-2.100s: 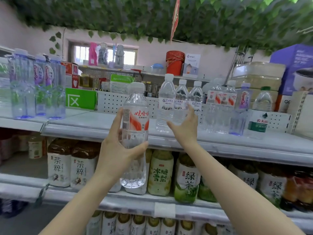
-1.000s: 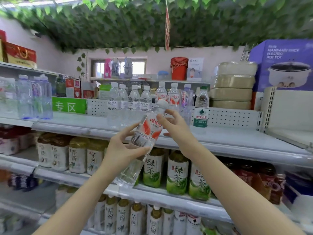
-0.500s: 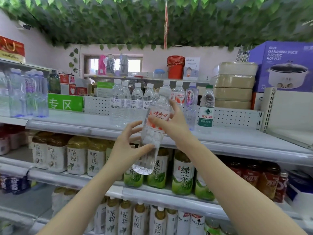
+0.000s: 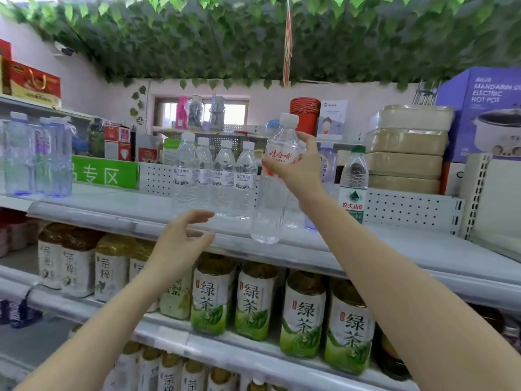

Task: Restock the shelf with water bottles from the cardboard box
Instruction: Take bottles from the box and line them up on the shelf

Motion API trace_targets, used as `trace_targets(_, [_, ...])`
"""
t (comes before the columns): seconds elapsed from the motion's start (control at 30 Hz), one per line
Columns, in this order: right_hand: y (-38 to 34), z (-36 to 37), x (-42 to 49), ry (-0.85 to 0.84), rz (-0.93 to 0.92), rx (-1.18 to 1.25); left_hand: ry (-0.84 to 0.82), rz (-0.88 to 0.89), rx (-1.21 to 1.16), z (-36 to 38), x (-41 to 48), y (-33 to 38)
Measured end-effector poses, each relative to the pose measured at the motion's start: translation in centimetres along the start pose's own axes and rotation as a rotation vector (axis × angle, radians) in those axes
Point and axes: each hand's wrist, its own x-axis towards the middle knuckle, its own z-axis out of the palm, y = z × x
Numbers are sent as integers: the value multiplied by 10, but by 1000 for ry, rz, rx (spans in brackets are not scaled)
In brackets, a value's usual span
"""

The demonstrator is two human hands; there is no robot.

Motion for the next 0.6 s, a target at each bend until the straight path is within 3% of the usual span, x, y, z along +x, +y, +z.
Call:
trace_targets(0.23, [21, -3, 42, 34, 34, 106, -36, 4, 85, 19, 46, 4])
trace_targets(0.6, [78, 11, 68, 18, 75, 28, -43, 2, 111, 42, 80, -7])
